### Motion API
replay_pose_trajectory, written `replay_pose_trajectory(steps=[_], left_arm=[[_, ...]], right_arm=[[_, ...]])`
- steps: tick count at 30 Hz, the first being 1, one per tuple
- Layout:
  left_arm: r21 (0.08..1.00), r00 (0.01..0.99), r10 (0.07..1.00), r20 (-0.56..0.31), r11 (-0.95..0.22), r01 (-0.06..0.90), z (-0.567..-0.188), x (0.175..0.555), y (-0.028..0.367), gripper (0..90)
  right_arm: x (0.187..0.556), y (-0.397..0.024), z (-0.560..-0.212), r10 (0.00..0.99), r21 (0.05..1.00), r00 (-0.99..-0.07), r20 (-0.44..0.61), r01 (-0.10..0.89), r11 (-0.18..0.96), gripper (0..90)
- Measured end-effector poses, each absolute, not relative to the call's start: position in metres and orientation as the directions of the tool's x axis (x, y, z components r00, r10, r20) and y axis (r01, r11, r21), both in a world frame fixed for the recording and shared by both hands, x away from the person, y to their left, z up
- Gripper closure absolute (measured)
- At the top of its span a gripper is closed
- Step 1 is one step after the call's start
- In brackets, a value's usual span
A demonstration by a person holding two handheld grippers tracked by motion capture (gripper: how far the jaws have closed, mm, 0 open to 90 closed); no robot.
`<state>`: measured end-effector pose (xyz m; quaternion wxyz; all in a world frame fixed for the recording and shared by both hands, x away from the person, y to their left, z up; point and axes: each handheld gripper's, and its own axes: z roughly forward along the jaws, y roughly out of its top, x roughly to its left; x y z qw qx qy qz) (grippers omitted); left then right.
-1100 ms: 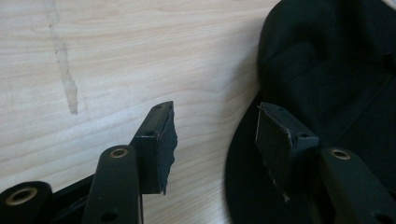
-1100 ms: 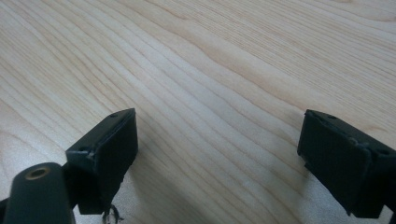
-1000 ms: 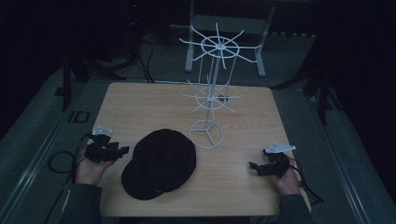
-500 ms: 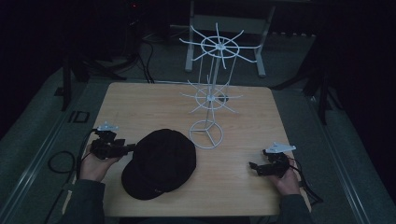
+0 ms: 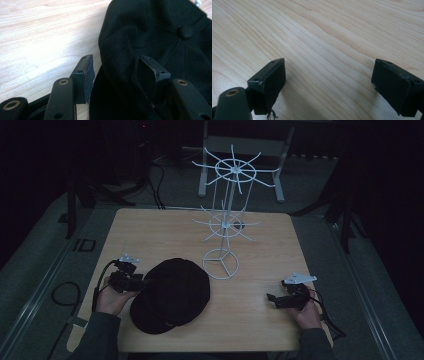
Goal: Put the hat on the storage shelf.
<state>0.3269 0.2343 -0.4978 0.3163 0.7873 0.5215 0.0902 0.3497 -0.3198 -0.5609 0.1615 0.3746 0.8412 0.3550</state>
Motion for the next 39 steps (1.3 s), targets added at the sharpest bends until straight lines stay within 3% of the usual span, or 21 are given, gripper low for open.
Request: replay_pose_trajectory(steps=[19, 31, 39], left_arm=[[0.471, 0.432, 0.886, -0.17, -0.312, 0.825, -0.522, 0.345, 0.212, 53.0], [0.46, 0.436, 0.894, -0.103, -0.346, 0.818, -0.516, 0.345, 0.206, 71.6], [0.503, 0.406, 0.894, -0.19, -0.266, 0.822, -0.514, 0.343, 0.216, 77.9]], right_arm=[[0.35, -0.32, -0.561, 0.745, 0.718, -0.667, -0.006, 0.516, 0.467, 12.1], [0.35, -0.32, -0.561, 0.745, 0.718, -0.667, -0.006, 0.516, 0.467, 12.1], [0.35, -0.32, -0.561, 0.745, 0.718, -0.667, -0.006, 0.516, 0.467, 12.1]])
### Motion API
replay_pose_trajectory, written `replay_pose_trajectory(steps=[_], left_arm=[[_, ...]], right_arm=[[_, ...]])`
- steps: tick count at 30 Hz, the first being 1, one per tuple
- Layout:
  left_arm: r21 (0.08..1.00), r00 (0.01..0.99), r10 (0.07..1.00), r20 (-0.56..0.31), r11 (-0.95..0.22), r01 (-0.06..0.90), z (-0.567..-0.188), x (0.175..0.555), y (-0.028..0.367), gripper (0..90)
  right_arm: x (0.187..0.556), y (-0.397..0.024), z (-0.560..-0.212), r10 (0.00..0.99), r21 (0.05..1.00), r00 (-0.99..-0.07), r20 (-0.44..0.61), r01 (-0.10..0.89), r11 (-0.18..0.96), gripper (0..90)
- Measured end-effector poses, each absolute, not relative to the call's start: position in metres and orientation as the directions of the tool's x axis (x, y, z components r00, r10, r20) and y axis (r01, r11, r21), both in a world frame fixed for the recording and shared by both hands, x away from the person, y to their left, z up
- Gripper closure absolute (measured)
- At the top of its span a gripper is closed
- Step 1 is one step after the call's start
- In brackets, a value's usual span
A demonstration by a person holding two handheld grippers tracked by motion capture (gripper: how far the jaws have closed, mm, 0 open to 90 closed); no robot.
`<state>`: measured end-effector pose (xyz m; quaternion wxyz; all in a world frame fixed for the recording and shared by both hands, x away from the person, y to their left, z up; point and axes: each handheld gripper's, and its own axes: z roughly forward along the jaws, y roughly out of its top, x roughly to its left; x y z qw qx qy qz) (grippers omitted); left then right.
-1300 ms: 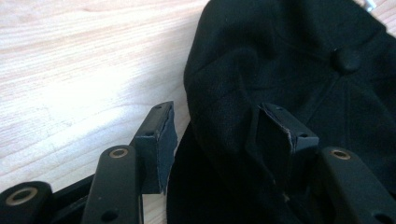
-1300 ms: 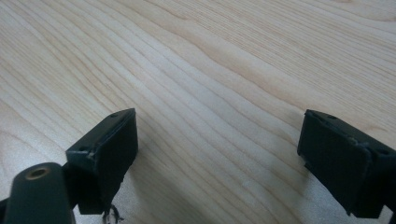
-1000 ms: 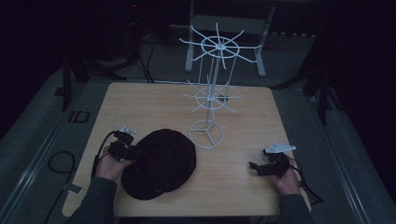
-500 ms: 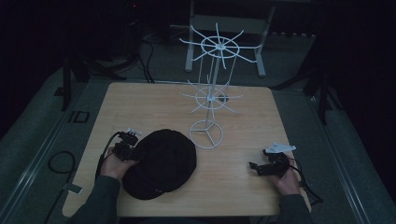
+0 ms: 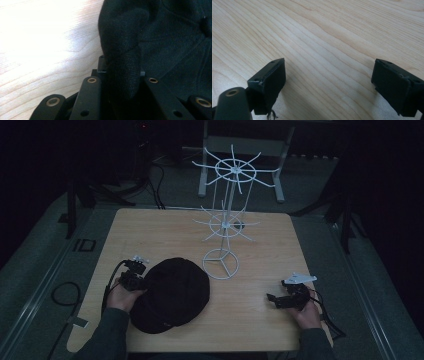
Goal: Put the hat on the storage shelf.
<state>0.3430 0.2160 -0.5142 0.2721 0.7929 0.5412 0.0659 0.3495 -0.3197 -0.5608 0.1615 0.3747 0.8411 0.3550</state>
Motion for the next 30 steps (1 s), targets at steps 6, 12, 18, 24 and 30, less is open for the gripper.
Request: replay_pose_trajectory(steps=[6, 12, 18, 24, 30], left_arm=[[0.519, 0.397, 0.883, -0.251, -0.224, 0.825, -0.515, 0.342, 0.223, 78.7], [0.531, 0.396, 0.875, -0.28, -0.202, 0.823, -0.513, 0.341, 0.227, 78.8], [0.557, 0.398, 0.865, -0.305, -0.177, 0.812, -0.507, 0.34, 0.231, 78.7], [0.585, 0.399, 0.848, -0.348, -0.136, 0.799, -0.499, 0.34, 0.238, 78.7], [0.608, 0.402, 0.84, -0.365, -0.112, 0.786, -0.492, 0.339, 0.244, 78.6]], right_arm=[[0.35, -0.32, -0.561, 0.745, 0.718, -0.667, -0.006, 0.516, 0.467, 12.1], [0.35, -0.32, -0.561, 0.745, 0.718, -0.667, -0.006, 0.516, 0.467, 12.1], [0.35, -0.32, -0.561, 0.745, 0.718, -0.667, -0.005, 0.516, 0.467, 12.1], [0.35, -0.32, -0.561, 0.745, 0.718, -0.667, -0.006, 0.516, 0.467, 12.1], [0.35, -0.32, -0.561, 0.745, 0.718, -0.667, -0.006, 0.516, 0.467, 12.1]])
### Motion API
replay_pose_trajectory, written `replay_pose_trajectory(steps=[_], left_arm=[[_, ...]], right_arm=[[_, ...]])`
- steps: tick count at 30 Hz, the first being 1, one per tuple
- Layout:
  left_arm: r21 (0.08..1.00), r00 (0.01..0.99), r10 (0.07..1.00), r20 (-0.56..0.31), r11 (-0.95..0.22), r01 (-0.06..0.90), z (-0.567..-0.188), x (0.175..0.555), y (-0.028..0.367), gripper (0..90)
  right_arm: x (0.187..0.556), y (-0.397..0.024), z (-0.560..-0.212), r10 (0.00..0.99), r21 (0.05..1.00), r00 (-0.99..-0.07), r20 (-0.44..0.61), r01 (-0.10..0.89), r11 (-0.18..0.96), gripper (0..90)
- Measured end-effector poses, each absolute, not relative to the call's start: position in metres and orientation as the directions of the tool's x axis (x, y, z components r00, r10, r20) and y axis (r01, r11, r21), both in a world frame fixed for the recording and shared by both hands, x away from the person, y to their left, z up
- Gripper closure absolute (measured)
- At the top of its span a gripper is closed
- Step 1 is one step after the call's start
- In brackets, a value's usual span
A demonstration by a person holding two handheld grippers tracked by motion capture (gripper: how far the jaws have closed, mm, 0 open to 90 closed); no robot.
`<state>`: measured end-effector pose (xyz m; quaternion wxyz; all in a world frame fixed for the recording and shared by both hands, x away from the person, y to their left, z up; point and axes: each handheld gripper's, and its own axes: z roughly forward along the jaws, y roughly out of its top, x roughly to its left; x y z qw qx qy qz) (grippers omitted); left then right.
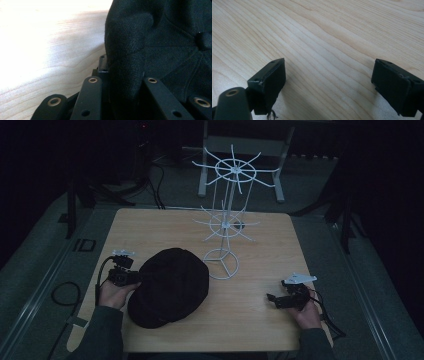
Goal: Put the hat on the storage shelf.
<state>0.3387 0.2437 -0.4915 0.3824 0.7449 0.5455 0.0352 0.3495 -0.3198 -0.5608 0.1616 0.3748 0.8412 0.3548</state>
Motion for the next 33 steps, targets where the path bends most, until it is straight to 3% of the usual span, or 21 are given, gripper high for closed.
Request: replay_pose_trajectory(steps=[33], left_arm=[[0.688, 0.414, 0.807, -0.42, -0.015, 0.726, -0.46, 0.332, 0.263, 78.6]], right_arm=[[0.349, -0.32, -0.561, 0.746, 0.718, -0.666, -0.005, 0.517, 0.467, 12.1]])
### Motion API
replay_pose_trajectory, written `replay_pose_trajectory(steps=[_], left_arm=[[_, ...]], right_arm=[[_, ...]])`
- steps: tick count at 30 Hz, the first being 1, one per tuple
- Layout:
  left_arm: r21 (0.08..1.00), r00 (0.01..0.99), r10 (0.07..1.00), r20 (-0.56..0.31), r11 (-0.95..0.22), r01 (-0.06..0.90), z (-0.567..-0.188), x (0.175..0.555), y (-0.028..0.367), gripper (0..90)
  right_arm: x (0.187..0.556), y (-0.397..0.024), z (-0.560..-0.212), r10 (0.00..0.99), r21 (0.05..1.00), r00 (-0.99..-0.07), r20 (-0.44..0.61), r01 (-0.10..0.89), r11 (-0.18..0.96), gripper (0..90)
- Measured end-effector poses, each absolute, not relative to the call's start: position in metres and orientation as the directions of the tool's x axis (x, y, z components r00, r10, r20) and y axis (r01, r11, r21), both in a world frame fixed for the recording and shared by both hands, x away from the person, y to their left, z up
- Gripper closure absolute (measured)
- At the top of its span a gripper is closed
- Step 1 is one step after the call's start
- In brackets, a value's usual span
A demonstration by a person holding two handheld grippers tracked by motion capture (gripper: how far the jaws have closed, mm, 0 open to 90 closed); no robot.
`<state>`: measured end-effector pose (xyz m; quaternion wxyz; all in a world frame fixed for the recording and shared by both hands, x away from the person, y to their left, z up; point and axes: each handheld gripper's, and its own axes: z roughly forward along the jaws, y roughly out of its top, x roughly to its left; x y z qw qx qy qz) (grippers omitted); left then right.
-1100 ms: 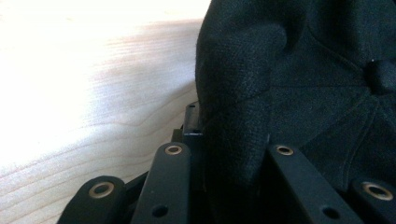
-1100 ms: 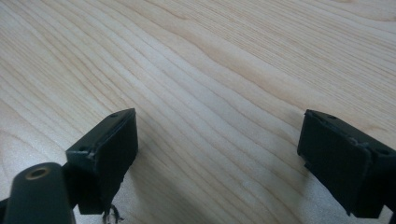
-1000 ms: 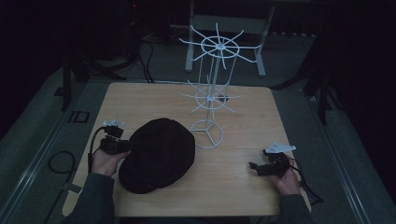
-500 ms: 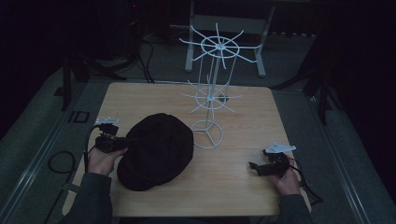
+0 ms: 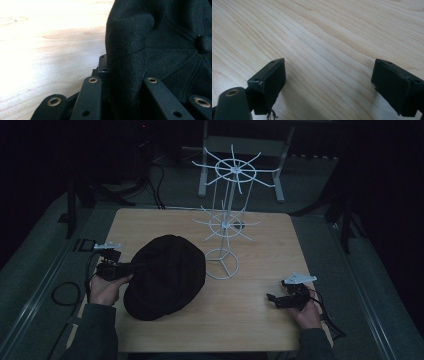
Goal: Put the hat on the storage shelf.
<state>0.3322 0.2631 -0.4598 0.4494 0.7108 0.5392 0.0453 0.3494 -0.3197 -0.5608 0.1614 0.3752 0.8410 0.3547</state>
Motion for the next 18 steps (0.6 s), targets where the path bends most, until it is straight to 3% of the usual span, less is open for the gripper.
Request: replay_pose_trajectory(steps=[18], left_arm=[[0.715, 0.424, 0.788, -0.446, 0.029, 0.698, -0.445, 0.333, 0.269, 78.5]], right_arm=[[0.349, -0.32, -0.561, 0.746, 0.718, -0.666, -0.005, 0.517, 0.467, 12.1]])
